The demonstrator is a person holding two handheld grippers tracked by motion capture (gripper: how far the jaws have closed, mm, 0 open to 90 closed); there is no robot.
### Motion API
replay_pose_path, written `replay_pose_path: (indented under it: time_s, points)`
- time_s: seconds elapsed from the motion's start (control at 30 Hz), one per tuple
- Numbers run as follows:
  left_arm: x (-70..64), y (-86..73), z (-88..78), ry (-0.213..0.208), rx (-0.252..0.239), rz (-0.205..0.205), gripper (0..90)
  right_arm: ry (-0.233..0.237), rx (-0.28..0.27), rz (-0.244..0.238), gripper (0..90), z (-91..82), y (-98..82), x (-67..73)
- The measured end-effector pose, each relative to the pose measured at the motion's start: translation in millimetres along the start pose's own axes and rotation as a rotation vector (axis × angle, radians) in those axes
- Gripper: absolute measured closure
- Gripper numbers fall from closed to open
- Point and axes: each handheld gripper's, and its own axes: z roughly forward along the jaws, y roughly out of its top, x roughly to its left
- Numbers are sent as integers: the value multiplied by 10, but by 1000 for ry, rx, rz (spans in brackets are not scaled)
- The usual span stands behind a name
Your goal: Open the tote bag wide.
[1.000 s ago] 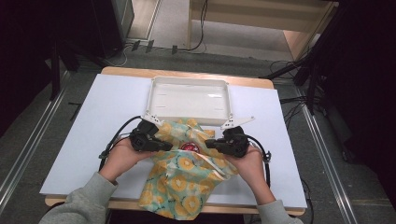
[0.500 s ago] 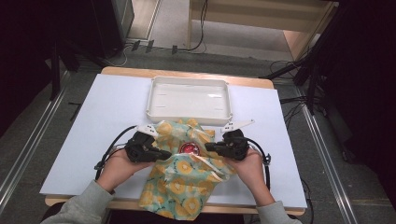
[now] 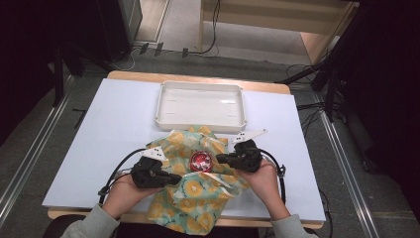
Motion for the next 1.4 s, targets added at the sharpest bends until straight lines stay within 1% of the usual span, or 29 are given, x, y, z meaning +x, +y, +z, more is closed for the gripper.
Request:
replay_pose_path:
  time_s: [0.1,0.2,0.27,0.3,0.37,0.43,0.57,0.63,0.77,1.0,1.07,1.13,1.2,1.27,1.3,1.37,1.4]
  points:
    - [-40,-30,17,-3,-2,8,890,-4,9,-5,900,29,-7,0]
    - [-67,-70,41,-7,-5,22,890,-5,14,6,900,48,-11,-7]
    - [-84,-102,62,-16,-8,14,889,-3,18,7,900,73,-15,-13]
    - [-84,-111,69,-16,-4,22,889,-4,24,5,900,89,-18,-15]
    - [-85,-130,85,-15,3,20,887,-6,27,3,900,110,-21,-22]
    - [-87,-152,94,-16,4,18,886,-10,34,12,900,129,-22,-36]
    - [-82,-195,124,-12,5,21,881,-19,37,22,900,202,-18,-92]
    - [-73,-215,151,2,9,25,878,-22,41,31,900,249,-12,-127]
    - [-63,-234,173,-2,-3,21,877,-32,41,39,900,327,6,-192]
    - [-86,-260,204,7,3,28,866,-64,61,46,900,468,33,-301]
    - [-94,-267,209,3,11,19,875,-70,64,54,900,491,53,-323]
    - [-108,-273,213,-4,19,16,900,-78,60,48,900,522,78,-350]
    - [-122,-283,228,0,28,21,900,-82,54,54,900,551,94,-386]
    - [-135,-295,237,5,42,24,900,-94,64,59,900,568,108,-415]
    - [-142,-307,245,1,40,17,900,-102,60,54,900,573,117,-432]
    - [-148,-323,244,7,49,19,900,-106,51,59,900,581,139,-474]
    - [-151,-332,247,2,43,13,900,-108,51,67,900,588,150,-486]
